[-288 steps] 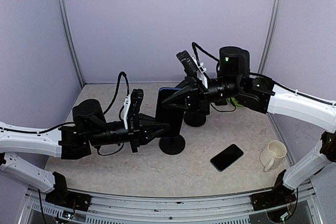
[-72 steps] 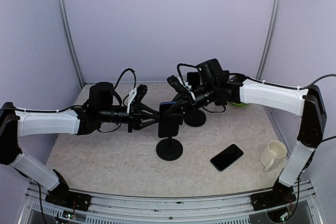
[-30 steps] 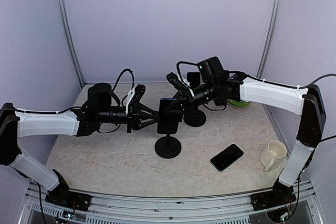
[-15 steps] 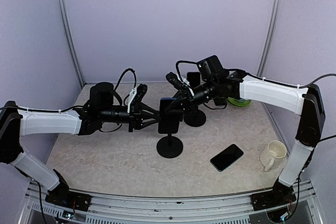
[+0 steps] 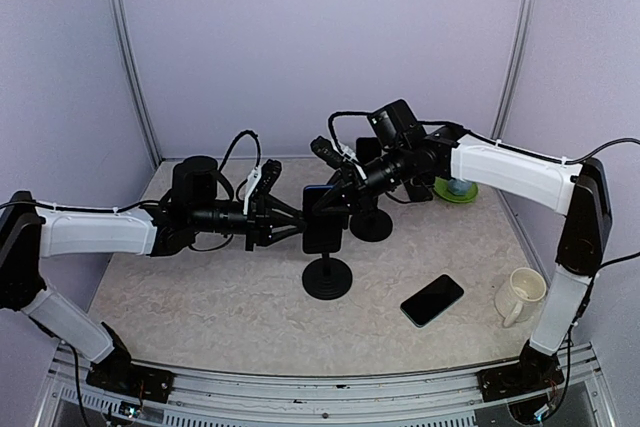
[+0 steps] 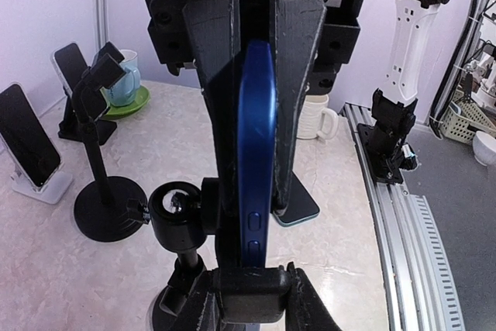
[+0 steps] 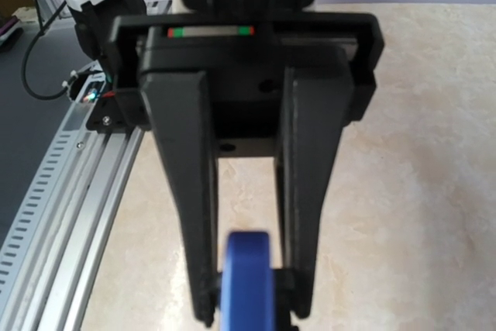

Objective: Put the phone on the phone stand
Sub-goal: Install the phone onto the phone stand.

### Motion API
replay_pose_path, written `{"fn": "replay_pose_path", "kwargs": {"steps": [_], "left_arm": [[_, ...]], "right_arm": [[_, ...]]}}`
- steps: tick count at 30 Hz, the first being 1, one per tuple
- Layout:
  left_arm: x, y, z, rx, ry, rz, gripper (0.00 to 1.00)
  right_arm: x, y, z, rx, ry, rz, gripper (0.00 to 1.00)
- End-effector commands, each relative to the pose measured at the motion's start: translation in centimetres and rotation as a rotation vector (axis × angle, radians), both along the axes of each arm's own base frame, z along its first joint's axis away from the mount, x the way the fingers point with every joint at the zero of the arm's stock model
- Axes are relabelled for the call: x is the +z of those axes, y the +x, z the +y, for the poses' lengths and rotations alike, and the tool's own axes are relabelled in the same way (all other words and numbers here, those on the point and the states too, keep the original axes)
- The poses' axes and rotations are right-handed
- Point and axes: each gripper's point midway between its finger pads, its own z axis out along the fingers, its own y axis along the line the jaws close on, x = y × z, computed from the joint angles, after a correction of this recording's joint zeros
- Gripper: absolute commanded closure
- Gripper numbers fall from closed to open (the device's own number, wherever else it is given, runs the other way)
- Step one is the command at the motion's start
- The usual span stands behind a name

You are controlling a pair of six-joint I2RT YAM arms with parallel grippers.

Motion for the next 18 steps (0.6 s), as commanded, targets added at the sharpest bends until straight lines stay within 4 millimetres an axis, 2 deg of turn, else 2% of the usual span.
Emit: {"fn": "replay_pose_path", "kwargs": {"steps": [1, 14, 18], "left_arm": [[2.49, -2.14, -0.73, -0.129, -0.067, -0.032, 0.92], [1.75, -2.71, -1.27, -0.124, -0.090, -0.017, 0.91], [1.72, -2.86, -1.34, -0.124, -0.095, -0.016, 0.78]], "right_arm": [[-2.17, 3.95, -1.20, -0.146, -0.124, -0.090, 1.00], [-2.22, 3.58, -1.51, -0.162, -0.158, -0.110, 1.00], [-2.17, 3.35, -1.47, -0.156, -0.163, -0.109, 1.00]]}}
